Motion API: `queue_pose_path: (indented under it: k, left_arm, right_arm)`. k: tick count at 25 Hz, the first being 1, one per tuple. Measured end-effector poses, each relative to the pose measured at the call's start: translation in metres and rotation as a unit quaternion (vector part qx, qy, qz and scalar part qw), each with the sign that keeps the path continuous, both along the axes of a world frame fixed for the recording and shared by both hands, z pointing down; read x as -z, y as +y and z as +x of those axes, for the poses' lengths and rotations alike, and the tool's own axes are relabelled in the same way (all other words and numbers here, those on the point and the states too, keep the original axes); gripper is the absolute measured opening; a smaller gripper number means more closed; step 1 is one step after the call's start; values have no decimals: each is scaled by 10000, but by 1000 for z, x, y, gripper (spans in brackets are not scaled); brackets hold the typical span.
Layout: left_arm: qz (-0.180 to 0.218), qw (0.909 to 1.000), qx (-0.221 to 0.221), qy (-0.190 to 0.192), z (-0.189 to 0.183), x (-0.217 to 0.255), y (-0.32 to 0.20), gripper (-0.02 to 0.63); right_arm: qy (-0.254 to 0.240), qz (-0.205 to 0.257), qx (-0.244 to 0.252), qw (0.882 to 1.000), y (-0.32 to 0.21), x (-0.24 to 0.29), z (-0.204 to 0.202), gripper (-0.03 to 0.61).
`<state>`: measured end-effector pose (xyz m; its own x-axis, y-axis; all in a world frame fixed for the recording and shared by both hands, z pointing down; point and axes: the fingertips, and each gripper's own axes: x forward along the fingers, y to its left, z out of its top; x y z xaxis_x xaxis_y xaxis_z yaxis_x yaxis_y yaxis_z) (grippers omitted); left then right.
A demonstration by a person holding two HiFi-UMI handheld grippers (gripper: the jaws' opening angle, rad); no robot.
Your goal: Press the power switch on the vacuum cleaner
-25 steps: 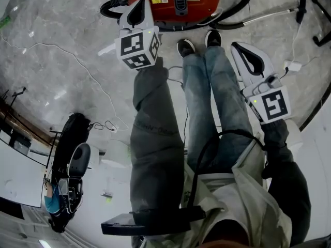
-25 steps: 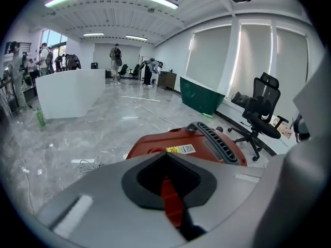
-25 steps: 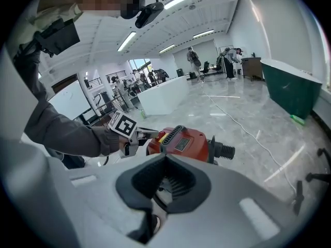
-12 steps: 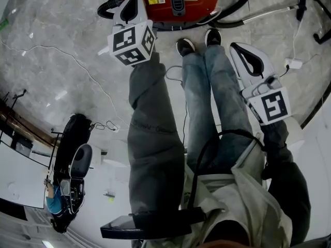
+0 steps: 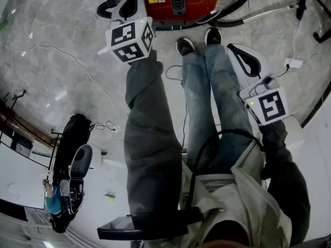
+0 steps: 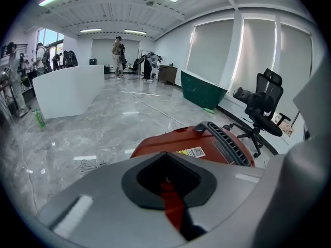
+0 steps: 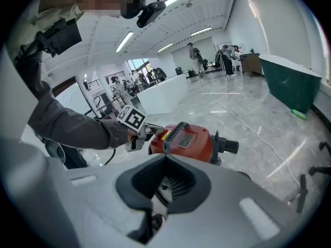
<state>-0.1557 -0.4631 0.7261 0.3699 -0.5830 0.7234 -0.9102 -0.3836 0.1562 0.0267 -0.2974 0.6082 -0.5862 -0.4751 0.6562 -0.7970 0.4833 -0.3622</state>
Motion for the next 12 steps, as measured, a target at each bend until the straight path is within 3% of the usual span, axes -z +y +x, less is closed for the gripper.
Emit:
queue_pose_path:
  k: [7, 12]
  left_arm:
    - [-319, 9991, -267, -63, 6, -7, 6, 5]
    - [-67, 9989, 110, 453, 5, -1, 8, 5]
  right_arm:
    - [-148, -169, 23, 9997, 32, -2, -10, 0]
    - [-211, -216, 117, 9995, 40, 1, -20, 0]
